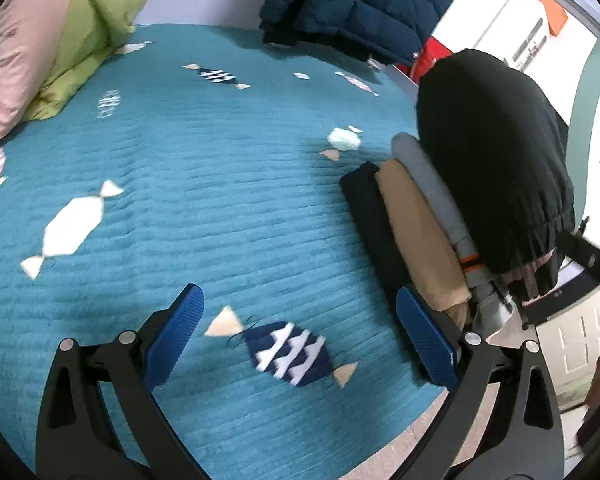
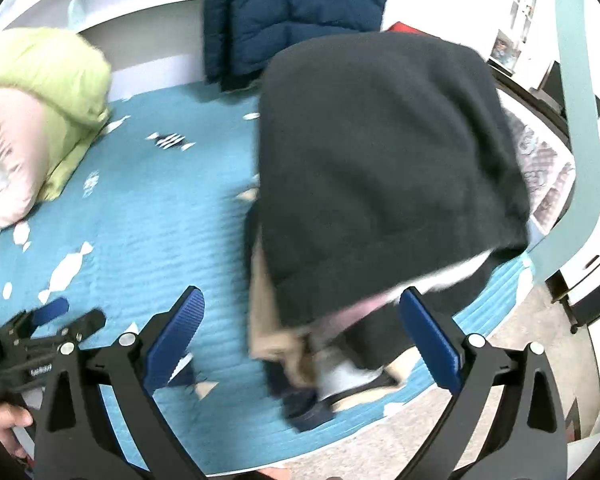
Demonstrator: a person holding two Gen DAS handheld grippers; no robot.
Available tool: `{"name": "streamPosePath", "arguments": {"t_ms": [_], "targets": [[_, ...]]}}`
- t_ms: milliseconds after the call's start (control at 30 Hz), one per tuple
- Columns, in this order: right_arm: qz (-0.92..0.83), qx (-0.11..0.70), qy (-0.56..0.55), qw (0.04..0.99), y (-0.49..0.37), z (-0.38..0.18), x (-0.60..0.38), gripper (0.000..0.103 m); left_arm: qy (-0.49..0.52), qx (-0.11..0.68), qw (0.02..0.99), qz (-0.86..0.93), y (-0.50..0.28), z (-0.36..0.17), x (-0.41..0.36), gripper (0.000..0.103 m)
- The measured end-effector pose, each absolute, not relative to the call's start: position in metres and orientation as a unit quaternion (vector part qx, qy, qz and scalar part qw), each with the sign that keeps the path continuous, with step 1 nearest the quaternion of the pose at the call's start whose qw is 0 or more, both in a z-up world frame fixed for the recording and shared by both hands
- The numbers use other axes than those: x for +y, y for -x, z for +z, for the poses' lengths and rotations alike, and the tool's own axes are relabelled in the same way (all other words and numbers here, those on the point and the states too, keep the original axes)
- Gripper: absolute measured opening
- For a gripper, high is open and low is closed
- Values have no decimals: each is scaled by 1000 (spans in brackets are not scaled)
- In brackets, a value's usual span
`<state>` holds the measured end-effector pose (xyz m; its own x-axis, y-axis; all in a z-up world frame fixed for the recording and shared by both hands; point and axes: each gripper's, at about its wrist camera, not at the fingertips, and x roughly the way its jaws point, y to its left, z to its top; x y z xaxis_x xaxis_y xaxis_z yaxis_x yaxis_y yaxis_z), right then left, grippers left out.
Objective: Fold large clothes
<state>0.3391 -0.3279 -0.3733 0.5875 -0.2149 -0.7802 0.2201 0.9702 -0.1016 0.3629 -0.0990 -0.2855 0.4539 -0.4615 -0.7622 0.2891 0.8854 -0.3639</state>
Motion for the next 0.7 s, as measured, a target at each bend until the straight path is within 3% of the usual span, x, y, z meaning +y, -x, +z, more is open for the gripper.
{"name": "streamPosePath", "arguments": {"t_ms": [300, 700], "targets": [[-104, 405, 0, 908, -275, -381, -269, 95, 79, 421, 886, -180, -295, -259, -51, 98], [-91, 361, 16, 928, -176, -327, -203, 95, 39, 366, 924, -107, -172, -189, -1, 98]]}}
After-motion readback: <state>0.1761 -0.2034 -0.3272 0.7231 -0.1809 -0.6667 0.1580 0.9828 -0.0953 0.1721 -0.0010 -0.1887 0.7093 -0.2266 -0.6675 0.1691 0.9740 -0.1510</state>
